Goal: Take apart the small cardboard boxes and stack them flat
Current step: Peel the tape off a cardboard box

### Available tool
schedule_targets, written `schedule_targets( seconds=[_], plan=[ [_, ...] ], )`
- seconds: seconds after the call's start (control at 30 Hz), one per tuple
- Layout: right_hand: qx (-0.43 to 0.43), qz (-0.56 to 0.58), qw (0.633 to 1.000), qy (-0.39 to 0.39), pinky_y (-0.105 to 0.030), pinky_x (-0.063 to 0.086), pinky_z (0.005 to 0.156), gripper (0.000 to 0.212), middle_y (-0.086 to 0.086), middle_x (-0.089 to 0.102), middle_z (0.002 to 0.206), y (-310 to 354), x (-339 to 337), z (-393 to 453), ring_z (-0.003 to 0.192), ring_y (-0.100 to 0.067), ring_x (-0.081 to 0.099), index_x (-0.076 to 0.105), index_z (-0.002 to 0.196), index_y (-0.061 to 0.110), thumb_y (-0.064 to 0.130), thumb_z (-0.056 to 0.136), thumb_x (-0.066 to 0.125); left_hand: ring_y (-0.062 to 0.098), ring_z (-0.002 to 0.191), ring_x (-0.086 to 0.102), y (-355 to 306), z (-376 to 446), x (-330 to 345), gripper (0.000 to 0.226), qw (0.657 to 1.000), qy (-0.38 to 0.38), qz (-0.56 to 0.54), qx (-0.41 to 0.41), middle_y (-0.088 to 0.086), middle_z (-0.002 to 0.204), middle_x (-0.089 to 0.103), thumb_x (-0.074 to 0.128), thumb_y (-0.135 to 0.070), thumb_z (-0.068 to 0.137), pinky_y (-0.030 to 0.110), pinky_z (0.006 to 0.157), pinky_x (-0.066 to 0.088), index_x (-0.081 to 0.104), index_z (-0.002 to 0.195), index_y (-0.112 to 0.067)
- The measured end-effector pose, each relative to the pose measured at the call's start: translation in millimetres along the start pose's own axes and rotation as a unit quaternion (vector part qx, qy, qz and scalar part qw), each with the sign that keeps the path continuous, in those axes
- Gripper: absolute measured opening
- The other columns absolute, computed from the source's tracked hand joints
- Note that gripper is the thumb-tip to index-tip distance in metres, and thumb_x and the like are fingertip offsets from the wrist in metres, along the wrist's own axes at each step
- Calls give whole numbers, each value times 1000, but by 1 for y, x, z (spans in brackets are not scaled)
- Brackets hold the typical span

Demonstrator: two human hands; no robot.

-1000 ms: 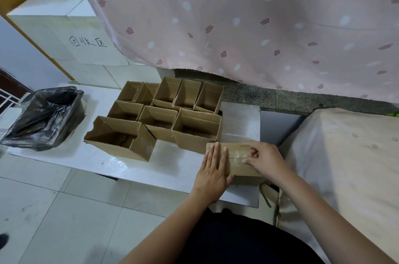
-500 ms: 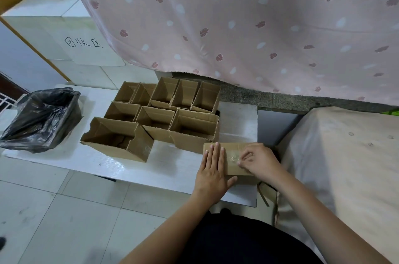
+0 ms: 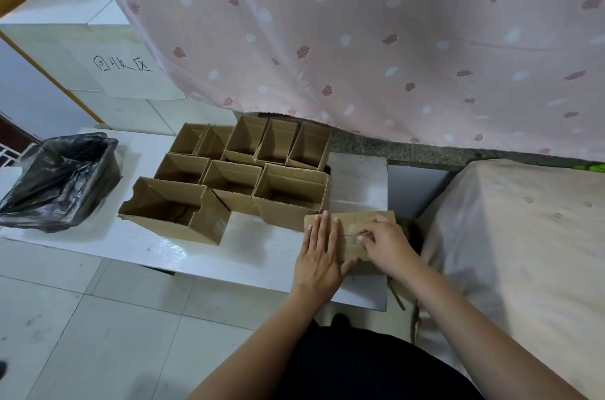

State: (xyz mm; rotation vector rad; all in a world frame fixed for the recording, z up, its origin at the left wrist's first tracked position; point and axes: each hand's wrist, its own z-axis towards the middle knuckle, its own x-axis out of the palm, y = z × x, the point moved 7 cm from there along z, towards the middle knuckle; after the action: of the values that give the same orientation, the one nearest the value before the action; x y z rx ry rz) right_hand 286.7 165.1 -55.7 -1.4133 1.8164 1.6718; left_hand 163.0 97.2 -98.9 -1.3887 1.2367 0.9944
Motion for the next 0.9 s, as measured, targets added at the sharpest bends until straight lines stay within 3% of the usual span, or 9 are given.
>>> schedule_targets(
  seconds=[0.1, 0.2, 0.4, 0.53, 0.63, 0.8, 0.9],
  plan=[
    [2, 34, 999, -11, -21, 45, 86, 13, -2, 63, 108, 0, -5, 0, 91, -13, 58, 75, 100, 11, 17, 90, 71, 28, 149, -27, 1, 1, 0, 83, 1000, 1, 5, -6, 14, 161, -28, 4, -67, 96, 43, 122, -17, -20, 156, -16],
    [24, 26, 999, -23, -24, 46, 74, 9, 2, 63, 98, -5, -12, -1, 86, -13, 59, 69, 88, 19, 24, 85, 77, 29, 148, -29, -1, 1, 1, 81, 1000, 0, 8, 1, 14, 161, -27, 2, -68, 95, 43, 121, -19, -20, 157, -19],
    [-2, -10, 994, -105, -13, 30, 61, 35, 10, 49, 81, -15, -49, -7, 72, -4, 47, 50, 68, 20, 16, 74, 85, 27, 148, -31, 1, 3, 6, 83, 1000, 3, -5, 1, 13, 161, -30, -6, -71, 92, 42, 123, -15, -25, 155, -21],
    [5, 1, 997, -76, -6, 38, 58, 26, 9, 54, 78, -18, -54, -11, 68, 2, 50, 59, 83, 15, 15, 76, 84, 27, 148, -31, 2, 4, 7, 84, 1000, 6, -10, 2, 13, 161, -31, -9, -72, 90, 43, 124, -12, -26, 155, -21],
    [13, 13, 1000, -9, -4, 35, 63, 32, 3, 60, 87, -18, -40, -10, 73, -5, 52, 69, 107, 27, 18, 79, 82, 27, 148, -30, 2, 4, 7, 84, 1000, 3, -7, 1, 13, 160, -32, -10, -72, 90, 42, 122, -16, -25, 155, -21],
    [33, 45, 998, 3, -11, 44, 71, 24, 3, 56, 107, -17, -25, -4, 83, -6, 60, 74, 102, 18, 17, 80, 82, 27, 148, -31, 1, 4, 7, 83, 1000, 3, -4, 3, 13, 160, -31, -6, -72, 92, 42, 122, -16, -24, 155, -21],
    [35, 18, 999, 11, -11, 40, 62, 21, 3, 56, 102, -18, -18, -2, 78, -5, 58, 62, 92, 24, 14, 82, 78, 26, 148, -32, 1, 4, 8, 83, 1000, 4, -3, 2, 13, 160, -32, -7, -72, 92, 41, 121, -18, -27, 154, -22]
  ],
)
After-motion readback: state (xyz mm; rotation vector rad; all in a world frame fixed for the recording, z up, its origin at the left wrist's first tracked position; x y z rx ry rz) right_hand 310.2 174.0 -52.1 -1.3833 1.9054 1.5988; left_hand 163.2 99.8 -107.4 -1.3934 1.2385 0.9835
